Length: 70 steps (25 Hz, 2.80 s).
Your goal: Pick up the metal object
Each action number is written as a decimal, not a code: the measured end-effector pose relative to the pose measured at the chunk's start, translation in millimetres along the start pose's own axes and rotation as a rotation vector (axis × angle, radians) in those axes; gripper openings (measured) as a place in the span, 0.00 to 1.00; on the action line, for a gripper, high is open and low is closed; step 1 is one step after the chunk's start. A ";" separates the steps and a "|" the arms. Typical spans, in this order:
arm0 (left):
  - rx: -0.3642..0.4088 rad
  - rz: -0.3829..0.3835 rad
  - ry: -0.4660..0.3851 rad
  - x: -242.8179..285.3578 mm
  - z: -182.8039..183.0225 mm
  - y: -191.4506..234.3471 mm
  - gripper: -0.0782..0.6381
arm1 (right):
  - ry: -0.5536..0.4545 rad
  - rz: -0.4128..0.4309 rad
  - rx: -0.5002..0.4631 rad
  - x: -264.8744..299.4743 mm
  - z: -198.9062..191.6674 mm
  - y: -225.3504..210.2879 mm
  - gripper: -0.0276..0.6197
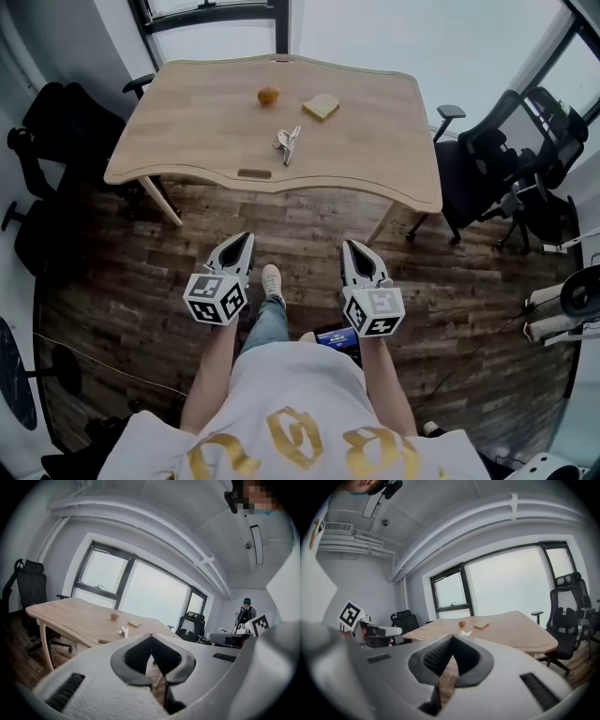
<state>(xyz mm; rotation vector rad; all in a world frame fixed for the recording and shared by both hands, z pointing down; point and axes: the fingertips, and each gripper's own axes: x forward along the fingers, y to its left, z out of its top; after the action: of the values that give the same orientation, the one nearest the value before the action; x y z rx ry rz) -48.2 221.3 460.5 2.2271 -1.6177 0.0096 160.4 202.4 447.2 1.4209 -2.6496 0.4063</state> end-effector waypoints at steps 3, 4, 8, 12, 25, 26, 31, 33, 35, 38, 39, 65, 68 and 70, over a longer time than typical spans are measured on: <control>-0.014 -0.039 0.000 40.9 8.5 13.8 0.14 | -0.014 -0.035 -0.013 33.0 13.7 -15.6 0.06; -0.021 -0.052 0.003 56.5 11.1 19.2 0.14 | -0.011 -0.043 -0.024 46.1 17.6 -21.2 0.06; 0.010 -0.047 0.006 111.7 38.2 54.7 0.14 | 0.000 -0.070 -0.066 103.9 38.7 -39.6 0.06; 0.099 -0.036 -0.023 163.7 83.9 95.7 0.14 | -0.009 -0.102 -0.045 164.9 64.3 -54.9 0.06; 0.136 -0.170 0.033 257.5 117.0 153.3 0.14 | 0.035 -0.146 -0.013 267.5 67.2 -49.3 0.06; 0.140 -0.150 0.031 259.1 118.8 158.3 0.14 | 0.037 -0.152 -0.013 270.6 67.3 -50.7 0.06; 0.127 -0.108 0.023 261.6 124.7 173.5 0.14 | 0.031 -0.147 -0.018 289.6 72.7 -49.0 0.06; 0.124 -0.101 0.018 265.7 127.2 176.9 0.14 | 0.023 -0.127 -0.026 298.4 76.5 -46.4 0.06; 0.118 -0.099 0.018 270.1 128.2 178.6 0.14 | 0.008 -0.093 -0.024 305.7 79.7 -41.5 0.06; 0.120 -0.111 0.028 275.4 129.8 174.2 0.14 | -0.006 -0.045 -0.035 315.6 84.8 -34.2 0.06; 0.127 -0.116 0.030 276.7 131.1 172.1 0.14 | -0.005 -0.039 -0.037 318.6 85.9 -33.7 0.06; 0.103 -0.092 0.147 327.3 86.2 197.3 0.14 | 0.136 -0.118 0.039 347.7 35.3 -74.6 0.06; 0.096 -0.096 0.171 333.6 77.2 199.7 0.14 | 0.162 -0.126 0.037 349.8 26.1 -79.5 0.06; 0.093 -0.098 0.184 338.9 72.0 201.4 0.14 | 0.177 -0.131 0.036 352.6 20.6 -84.1 0.06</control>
<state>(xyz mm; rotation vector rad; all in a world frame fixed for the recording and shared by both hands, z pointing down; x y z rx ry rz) -134.9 -163.3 532.3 2.2973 -1.4372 0.2600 34.5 -130.2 520.0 1.4835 -2.4078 0.5411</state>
